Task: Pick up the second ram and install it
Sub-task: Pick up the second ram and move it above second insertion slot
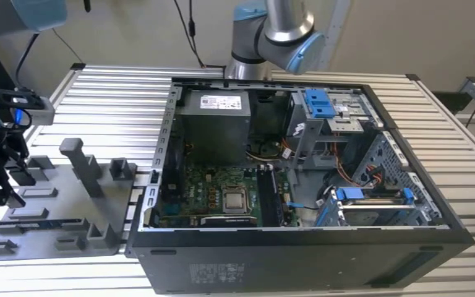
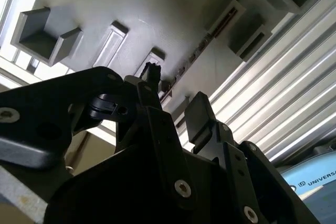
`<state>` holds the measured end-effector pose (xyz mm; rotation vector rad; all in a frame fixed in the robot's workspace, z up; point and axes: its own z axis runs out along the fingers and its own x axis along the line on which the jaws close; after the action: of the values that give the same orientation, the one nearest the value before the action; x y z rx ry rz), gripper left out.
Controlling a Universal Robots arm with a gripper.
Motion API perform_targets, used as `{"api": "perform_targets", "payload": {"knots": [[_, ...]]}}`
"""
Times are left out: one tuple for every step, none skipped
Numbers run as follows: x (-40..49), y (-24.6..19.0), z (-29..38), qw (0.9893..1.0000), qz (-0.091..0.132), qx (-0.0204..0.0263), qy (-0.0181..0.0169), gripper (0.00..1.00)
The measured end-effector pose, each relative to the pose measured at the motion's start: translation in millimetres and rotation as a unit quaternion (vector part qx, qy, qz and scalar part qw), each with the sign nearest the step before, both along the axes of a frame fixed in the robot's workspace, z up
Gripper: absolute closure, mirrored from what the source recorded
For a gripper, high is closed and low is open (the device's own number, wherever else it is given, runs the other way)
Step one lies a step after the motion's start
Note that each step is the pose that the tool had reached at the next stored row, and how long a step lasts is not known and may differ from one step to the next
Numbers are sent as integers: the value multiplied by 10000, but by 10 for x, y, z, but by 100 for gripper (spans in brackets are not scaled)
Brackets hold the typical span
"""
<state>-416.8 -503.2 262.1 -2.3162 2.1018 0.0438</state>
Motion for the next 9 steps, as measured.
{"api": "perform_targets", "payload": {"knots": [[0,0,-10,10000,0,-9,-1,52],[-1,0,-18,10000,-1,-25,1,52],[-1,0,-26,10000,-2,-40,2,52],[0,0,-34,10000,-2,-53,6,52],[0,0,-40,10000,-1,-65,14,52],[0,0,-47,10000,-2,-75,21,52],[0,0,-58,10000,-2,-83,25,52],[-1,0,-70,10000,-2,-91,26,52],[0,0,-83,9999,-2,-97,26,52]]}}
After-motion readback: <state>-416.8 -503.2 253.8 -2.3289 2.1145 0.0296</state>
